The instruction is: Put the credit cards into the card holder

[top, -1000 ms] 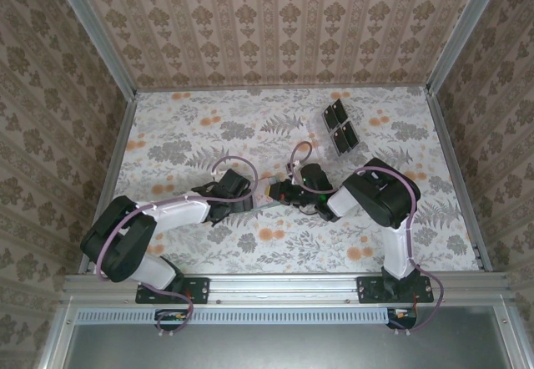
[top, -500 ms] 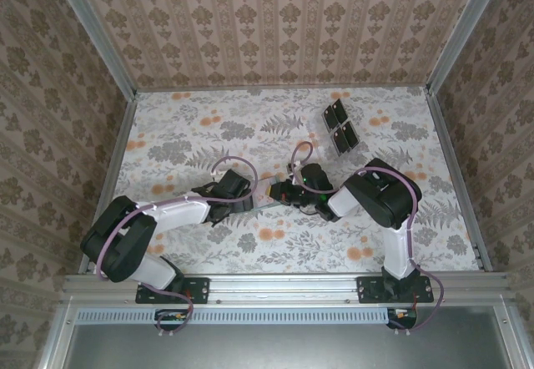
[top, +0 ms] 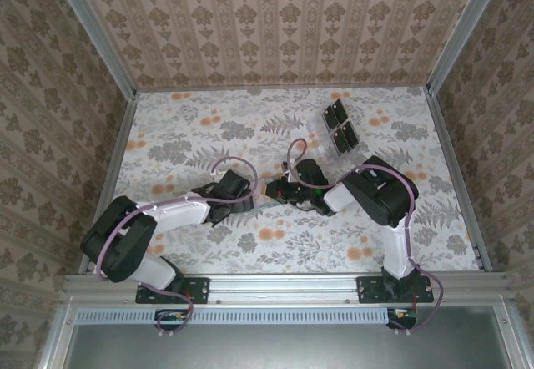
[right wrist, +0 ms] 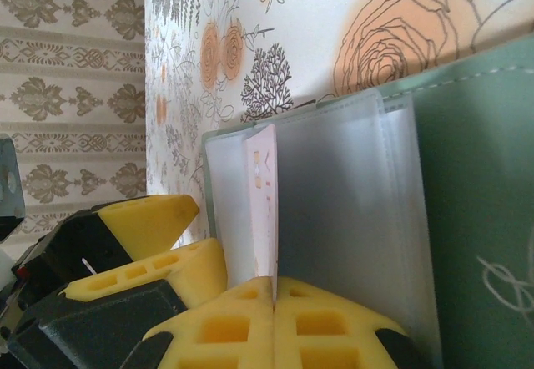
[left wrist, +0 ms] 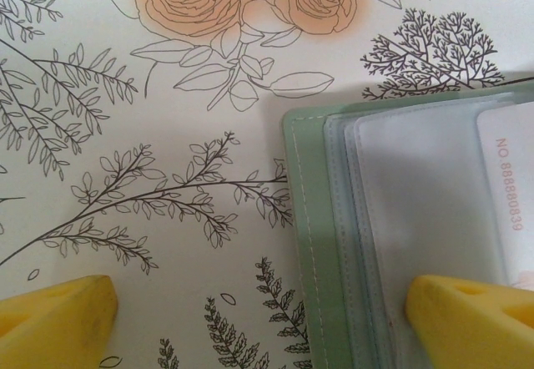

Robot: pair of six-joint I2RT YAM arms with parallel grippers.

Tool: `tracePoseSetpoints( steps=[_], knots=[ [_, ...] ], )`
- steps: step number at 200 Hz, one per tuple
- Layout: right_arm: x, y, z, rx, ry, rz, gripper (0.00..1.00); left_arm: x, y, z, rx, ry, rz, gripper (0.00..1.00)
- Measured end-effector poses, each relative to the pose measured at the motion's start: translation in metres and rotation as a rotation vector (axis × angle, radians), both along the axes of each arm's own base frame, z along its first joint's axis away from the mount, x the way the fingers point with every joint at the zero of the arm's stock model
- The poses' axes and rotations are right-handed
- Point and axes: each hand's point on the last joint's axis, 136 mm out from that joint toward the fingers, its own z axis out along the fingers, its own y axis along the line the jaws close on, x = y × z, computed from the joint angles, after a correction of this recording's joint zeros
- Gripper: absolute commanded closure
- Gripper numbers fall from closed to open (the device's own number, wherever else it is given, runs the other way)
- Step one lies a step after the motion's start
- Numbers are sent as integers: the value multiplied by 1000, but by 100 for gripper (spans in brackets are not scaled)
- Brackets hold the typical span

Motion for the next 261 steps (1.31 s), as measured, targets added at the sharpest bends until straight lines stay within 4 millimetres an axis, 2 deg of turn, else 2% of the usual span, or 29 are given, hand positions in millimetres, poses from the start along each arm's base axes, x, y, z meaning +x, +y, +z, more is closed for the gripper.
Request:
tracePoseSetpoints(
  steps=[65,83,112,155,171,237,261],
  knots=[
    [0,6,-1,-17,14,36,100,3,4,3,-1,2,16,0],
    [0,7,-2,-26,18,45,92,5,13,4,-2,12,43,0],
    [-1,9,4,-57,13,68,73,8,30,6,9,33,93,0],
    [-4,6,13,-148,9,94,48,7,32,9,-4,43,100,0],
    [-5,5,15,-187,7,104,42,6,34,7,-9,56,104,0],
    [-9,-20,19,-410,-9,115,42,5,39,5,-24,85,122,0],
    [-3,-23,25,-462,-38,124,48,4,43,4,-19,93,131,0]
  ],
)
